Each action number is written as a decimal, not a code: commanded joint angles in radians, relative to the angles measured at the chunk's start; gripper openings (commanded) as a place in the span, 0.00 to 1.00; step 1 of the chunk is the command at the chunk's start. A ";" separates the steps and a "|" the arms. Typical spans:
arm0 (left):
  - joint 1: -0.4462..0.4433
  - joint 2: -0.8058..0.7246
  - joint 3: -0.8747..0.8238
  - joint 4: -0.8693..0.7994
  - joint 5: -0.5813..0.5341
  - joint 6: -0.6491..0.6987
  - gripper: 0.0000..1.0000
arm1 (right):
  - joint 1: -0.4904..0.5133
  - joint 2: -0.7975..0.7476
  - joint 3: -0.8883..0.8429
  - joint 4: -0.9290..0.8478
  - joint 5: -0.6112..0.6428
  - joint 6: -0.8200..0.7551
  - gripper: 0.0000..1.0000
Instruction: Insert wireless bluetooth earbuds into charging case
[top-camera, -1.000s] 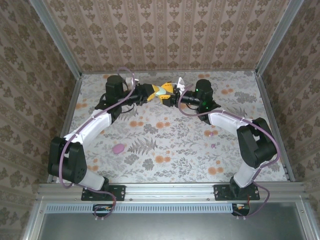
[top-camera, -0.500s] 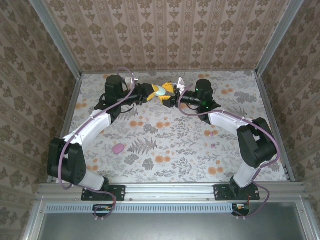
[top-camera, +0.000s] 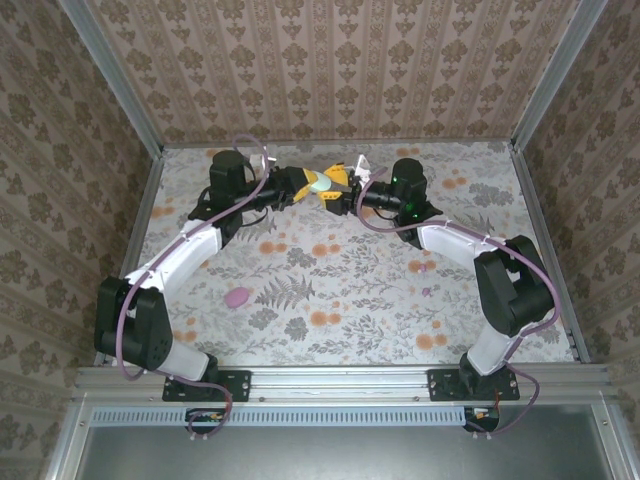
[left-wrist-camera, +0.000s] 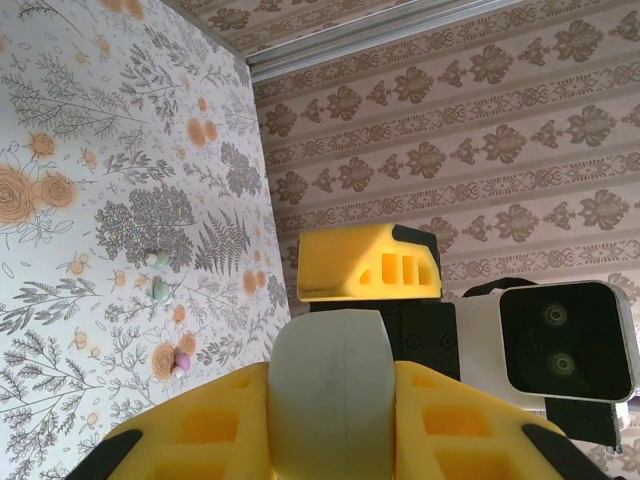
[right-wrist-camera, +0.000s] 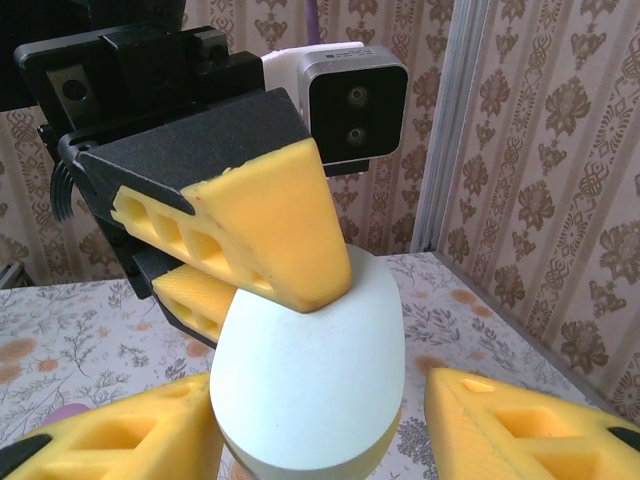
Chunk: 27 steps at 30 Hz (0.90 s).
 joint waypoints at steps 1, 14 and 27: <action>-0.006 -0.030 0.021 0.000 0.011 0.023 0.22 | -0.006 -0.038 -0.008 0.037 0.001 0.015 0.55; -0.006 -0.026 0.028 -0.003 0.017 0.023 0.22 | -0.003 -0.023 0.002 0.063 0.001 0.045 0.54; -0.007 -0.029 0.037 -0.004 0.015 0.044 0.34 | -0.004 -0.030 0.006 -0.005 -0.014 0.016 0.39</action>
